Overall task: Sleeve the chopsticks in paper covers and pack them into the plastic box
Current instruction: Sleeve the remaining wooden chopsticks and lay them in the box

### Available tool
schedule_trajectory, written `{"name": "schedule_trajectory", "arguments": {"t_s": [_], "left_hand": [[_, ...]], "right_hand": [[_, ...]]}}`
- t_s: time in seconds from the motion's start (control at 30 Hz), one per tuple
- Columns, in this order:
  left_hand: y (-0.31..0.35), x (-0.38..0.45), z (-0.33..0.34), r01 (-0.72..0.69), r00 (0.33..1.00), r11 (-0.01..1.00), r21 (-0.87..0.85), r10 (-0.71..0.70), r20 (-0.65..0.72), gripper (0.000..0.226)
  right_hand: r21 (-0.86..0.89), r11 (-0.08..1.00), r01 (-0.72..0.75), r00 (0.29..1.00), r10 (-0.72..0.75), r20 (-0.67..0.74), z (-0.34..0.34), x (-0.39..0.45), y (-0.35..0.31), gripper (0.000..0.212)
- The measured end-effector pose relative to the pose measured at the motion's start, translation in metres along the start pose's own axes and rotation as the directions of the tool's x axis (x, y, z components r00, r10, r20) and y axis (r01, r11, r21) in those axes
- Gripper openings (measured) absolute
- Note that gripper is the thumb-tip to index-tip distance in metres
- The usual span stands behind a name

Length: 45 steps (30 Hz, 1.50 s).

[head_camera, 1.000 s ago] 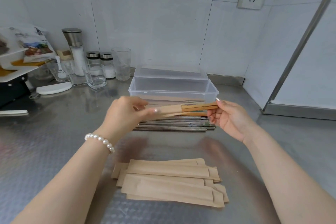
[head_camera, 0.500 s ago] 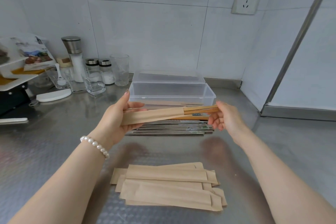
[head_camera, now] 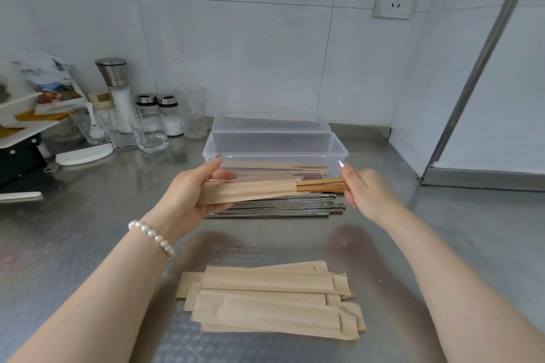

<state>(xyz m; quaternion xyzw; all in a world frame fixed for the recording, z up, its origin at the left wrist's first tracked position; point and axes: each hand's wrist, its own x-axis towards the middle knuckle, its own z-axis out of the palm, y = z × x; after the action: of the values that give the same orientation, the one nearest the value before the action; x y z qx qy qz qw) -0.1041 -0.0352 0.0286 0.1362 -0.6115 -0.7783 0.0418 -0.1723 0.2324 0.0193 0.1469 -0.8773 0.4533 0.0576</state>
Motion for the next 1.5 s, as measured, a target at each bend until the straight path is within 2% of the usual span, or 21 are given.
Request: {"name": "schedule_trajectory", "arguments": {"t_s": [0.07,0.13,0.2,0.3,0.4,0.5,0.7,0.8,0.9,1.03,1.13,1.27,1.37,1.5], "left_hand": [[0.000,-0.002,0.001,-0.016,0.998,0.999,0.028,0.014,0.065,0.021],[-0.002,-0.004,0.003,-0.027,0.988,0.997,0.066,0.017,0.151,0.012],[-0.003,-0.005,0.003,-0.040,0.981,0.996,0.078,0.024,0.191,0.010],[-0.004,-0.005,0.003,-0.064,0.977,0.997,0.053,0.052,0.206,0.010],[-0.005,-0.005,0.005,-0.116,0.972,0.990,0.080,0.097,0.214,0.014],[-0.007,-0.006,0.010,-0.178,0.963,0.979,0.097,0.153,0.223,0.018],[-0.003,-0.006,0.007,-0.211,0.960,0.974,0.081,0.191,0.204,0.019],[-0.004,-0.006,0.007,-0.238,0.954,0.967,0.092,0.215,0.209,0.010],[-0.004,-0.006,0.007,-0.251,0.951,0.964,0.086,0.230,0.206,0.014],[0.002,-0.001,0.002,-0.283,0.955,0.956,-0.074,0.288,0.067,0.026],[0.006,0.002,-0.003,-0.245,0.970,0.951,-0.187,0.239,-0.052,0.034],[0.004,0.005,-0.002,-0.208,0.977,0.968,-0.138,0.201,-0.065,0.039],[0.001,0.006,0.001,-0.197,0.980,0.977,-0.076,0.195,-0.031,0.039],[0.000,0.006,0.002,-0.182,0.983,0.982,-0.054,0.181,-0.009,0.040]], "right_hand": [[0.258,0.964,-0.068,0.998,0.070,-0.001,0.000,0.000,-0.002,0.061],[0.493,0.859,-0.135,0.989,0.148,0.013,-0.001,-0.001,-0.005,0.059],[0.576,0.801,-0.161,0.986,0.156,0.060,-0.002,0.000,-0.005,0.054],[0.519,0.845,-0.128,0.992,0.117,0.055,0.001,0.000,-0.004,0.044],[0.457,0.887,-0.058,0.988,0.116,-0.100,0.007,-0.002,-0.005,0.032],[0.519,0.855,0.020,0.961,0.127,-0.247,0.009,0.000,-0.007,0.031],[0.623,0.782,0.002,0.975,0.137,-0.176,0.009,-0.001,-0.009,0.041],[0.636,0.772,-0.005,0.975,0.144,-0.167,0.010,-0.001,-0.008,0.042],[0.640,0.768,-0.011,0.972,0.158,-0.174,0.009,-0.001,-0.009,0.042],[0.662,0.749,0.013,0.949,0.198,-0.243,-0.008,0.007,-0.013,0.041],[0.681,0.732,0.032,0.899,0.276,-0.339,-0.028,0.021,-0.012,0.039],[0.550,0.835,-0.026,0.845,0.312,-0.435,-0.039,0.047,-0.025,0.039],[0.412,0.907,-0.085,0.863,0.273,-0.425,-0.032,0.067,-0.036,0.040],[0.313,0.942,-0.124,0.879,0.251,-0.406,-0.014,0.087,-0.049,0.043]]}}
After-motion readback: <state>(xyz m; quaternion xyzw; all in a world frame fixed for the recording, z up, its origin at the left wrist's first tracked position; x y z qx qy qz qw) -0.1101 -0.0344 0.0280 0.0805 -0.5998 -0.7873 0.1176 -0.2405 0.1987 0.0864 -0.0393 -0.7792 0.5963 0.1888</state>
